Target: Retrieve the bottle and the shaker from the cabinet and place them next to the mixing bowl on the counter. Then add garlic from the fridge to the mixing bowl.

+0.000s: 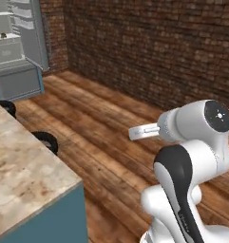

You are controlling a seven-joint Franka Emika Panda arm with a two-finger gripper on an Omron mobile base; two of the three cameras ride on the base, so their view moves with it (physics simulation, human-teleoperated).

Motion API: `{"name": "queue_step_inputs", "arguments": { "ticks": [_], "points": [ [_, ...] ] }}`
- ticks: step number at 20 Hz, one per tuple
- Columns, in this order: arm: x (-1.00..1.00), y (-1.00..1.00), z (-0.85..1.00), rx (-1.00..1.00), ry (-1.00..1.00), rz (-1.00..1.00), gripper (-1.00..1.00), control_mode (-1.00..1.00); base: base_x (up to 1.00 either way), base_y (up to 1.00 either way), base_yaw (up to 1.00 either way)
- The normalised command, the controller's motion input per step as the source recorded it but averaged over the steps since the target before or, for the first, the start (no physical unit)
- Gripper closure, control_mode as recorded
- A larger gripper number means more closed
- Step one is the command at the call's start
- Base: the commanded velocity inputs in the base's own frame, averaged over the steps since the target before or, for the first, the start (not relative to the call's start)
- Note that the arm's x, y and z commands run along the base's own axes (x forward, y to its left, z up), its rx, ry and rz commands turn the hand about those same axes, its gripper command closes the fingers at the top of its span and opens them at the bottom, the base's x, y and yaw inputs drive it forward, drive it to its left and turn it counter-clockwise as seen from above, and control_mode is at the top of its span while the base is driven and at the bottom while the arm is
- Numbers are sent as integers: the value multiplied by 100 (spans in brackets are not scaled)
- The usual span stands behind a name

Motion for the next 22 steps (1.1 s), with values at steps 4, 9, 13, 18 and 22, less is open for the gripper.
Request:
{"name": "queue_step_inputs", "arguments": {
  "ticks": [4,9,13,18,22],
  "points": [
    [0,0,0,0,0,0,-100,100,100,-53,28],
    [0,0,0,0,0,0,-100,100,100,-48,26],
    [0,0,0,0,0,0,-100,100,100,-62,40],
    [0,0,0,0,0,0,-100,100,100,-48,43],
    [0,0,0,0,0,0,-100,100,100,-22,41]
  ]
}}
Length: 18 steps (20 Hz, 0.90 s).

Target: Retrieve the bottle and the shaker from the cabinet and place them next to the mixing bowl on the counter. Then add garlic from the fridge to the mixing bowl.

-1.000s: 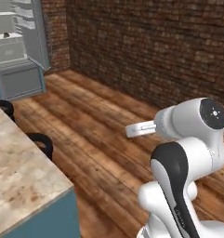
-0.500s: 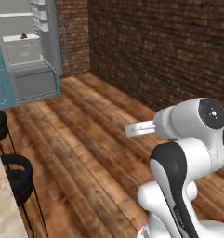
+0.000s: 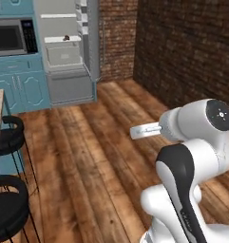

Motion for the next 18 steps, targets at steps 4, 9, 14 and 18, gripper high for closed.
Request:
{"name": "queue_step_inputs", "arguments": {
  "ticks": [4,9,14,18],
  "points": [
    [0,0,0,0,0,0,-100,100,100,-9,39],
    [0,0,0,0,0,0,-100,100,100,-4,18],
    [0,0,0,0,0,0,-100,100,100,-45,-2],
    [0,0,0,0,0,0,-100,100,100,-3,-10]
  ]
}}
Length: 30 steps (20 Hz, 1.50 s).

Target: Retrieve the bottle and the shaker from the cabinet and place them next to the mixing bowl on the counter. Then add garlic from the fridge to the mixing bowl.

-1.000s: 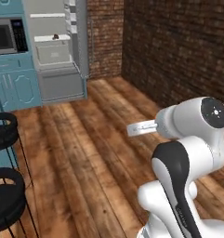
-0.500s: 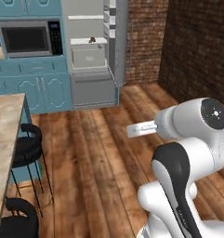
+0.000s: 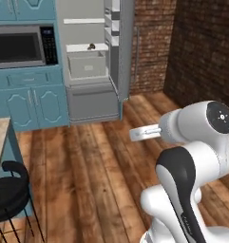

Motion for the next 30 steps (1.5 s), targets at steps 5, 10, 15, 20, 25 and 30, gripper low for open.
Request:
{"name": "queue_step_inputs", "arguments": {
  "ticks": [5,10,15,20,25,30],
  "points": [
    [0,0,0,0,0,0,-100,100,100,5,-3],
    [0,0,0,0,0,0,-100,100,100,8,-2],
    [0,0,0,0,0,0,-100,100,100,9,-7],
    [0,0,0,0,0,0,-100,100,100,20,-13],
    [0,0,0,0,0,0,-100,100,100,55,-34],
    [0,0,0,0,0,0,-100,100,100,87,-49]
  ]
}}
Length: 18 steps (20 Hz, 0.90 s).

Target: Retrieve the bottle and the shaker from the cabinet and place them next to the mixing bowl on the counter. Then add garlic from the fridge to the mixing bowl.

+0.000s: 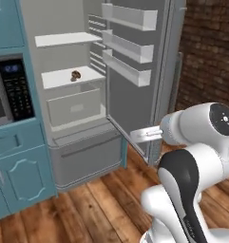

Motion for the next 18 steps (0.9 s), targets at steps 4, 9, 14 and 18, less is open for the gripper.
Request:
{"name": "queue_step_inputs", "arguments": {
  "ticks": [4,9,14,18],
  "points": [
    [0,0,0,0,0,0,-100,100,100,88,-49],
    [0,0,0,0,0,0,-100,100,100,31,-22],
    [0,0,0,0,0,0,-100,100,99,25,2],
    [0,0,0,0,0,0,-100,100,82,-6,12]
  ]
}}
